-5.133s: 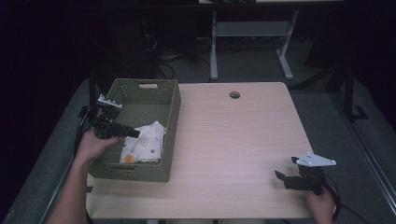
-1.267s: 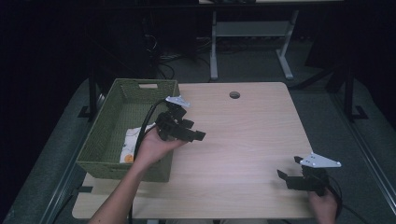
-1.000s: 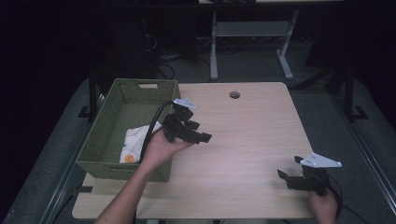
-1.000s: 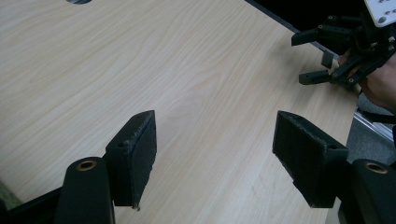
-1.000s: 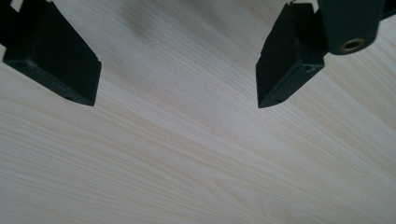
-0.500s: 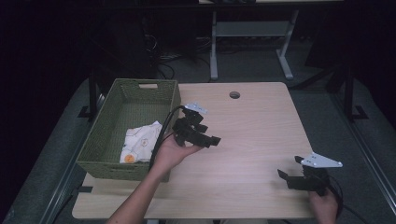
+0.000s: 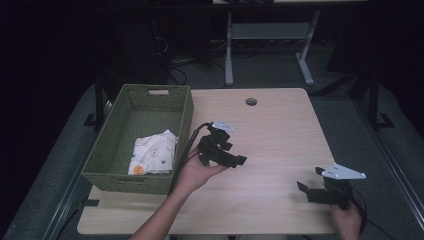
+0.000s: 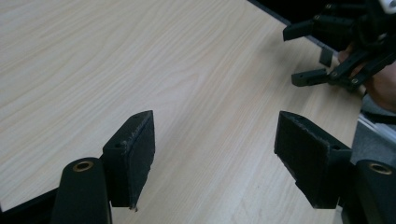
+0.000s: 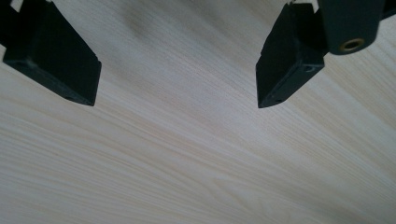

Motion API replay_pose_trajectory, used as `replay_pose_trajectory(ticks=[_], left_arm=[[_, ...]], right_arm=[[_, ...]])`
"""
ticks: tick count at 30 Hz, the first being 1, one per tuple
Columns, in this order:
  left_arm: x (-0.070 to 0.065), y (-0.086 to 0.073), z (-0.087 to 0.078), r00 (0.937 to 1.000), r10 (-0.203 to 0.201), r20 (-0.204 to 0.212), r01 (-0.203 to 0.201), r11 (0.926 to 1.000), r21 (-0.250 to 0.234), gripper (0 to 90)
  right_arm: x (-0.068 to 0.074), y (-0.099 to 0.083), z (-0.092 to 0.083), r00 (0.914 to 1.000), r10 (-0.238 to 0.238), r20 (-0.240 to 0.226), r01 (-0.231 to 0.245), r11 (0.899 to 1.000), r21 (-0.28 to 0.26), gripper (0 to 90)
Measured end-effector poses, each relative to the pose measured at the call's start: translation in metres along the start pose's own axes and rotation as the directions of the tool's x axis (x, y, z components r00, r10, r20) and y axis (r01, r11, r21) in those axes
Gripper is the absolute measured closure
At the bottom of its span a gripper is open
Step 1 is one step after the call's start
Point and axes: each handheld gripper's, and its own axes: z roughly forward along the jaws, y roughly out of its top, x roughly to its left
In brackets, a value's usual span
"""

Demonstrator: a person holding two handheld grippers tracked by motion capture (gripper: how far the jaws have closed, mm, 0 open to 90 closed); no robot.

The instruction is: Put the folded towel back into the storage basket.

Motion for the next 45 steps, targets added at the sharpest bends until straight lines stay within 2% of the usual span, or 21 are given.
replay_pose_trajectory(ticks=[8, 16, 20, 26, 34, 37, 41, 45], left_arm=[[-0.007, -0.008, 0.018, 0.9999, 0.002, 0.01, -0.002, 1.0, -0.001, 29.5], [-0.015, -0.021, 0.031, 0.9991, -0.019, 0.038, 0.02, 0.9997, -0.016, 29.5], [-0.02, -0.028, 0.036, 0.9993, -0.009, 0.037, 0.01, 0.9997, -0.022, 29.5], [-0.028, -0.042, 0.039, 0.9985, 0.002, 0.055, 0.0, 0.999, -0.045, 29.1], [-0.038, -0.062, 0.041, 0.9972, 0.028, 0.069, -0.025, 0.9986, -0.047, 28.8], [-0.04, -0.069, 0.042, 0.996, 0.039, 0.08, -0.036, 0.9986, -0.038, 28.7], [-0.042, -0.078, 0.043, 0.9961, 0.047, 0.074, -0.046, 0.9987, -0.019, 28.5], [-0.041, -0.085, 0.042, 0.9966, 0.031, 0.076, -0.029, 0.9993, -0.022, 28.4]], right_arm=[[-0.001, 0.0, -0.001, 1.0, 0.005, -0.001, -0.005, 1.0, -0.002, 13.7], [-0.001, -0.001, -0.002, 1.0, 0.001, -0.002, -0.001, 1.0, -0.006, 13.7], [0.0, -0.001, -0.002, 1.0, -0.004, -0.004, 0.004, 1.0, -0.002, 13.7], [0.0, -0.001, -0.001, 1.0, -0.007, -0.007, 0.007, 1.0, 0.004, 13.7], [0.001, -0.001, 0.0, 0.9999, -0.015, -0.005, 0.015, 1.0, 0.008, 13.7], [0.003, -0.001, 0.0, 0.9999, -0.011, -0.004, 0.011, 1.0, 0.014, 13.7], [0.007, -0.001, 0.001, 0.9998, -0.018, -0.007, 0.018, 1.0, 0.018, 13.7], [0.011, 0.001, 0.003, 0.9995, -0.028, -0.011, 0.028, 0.999, 0.017, 13.7]])
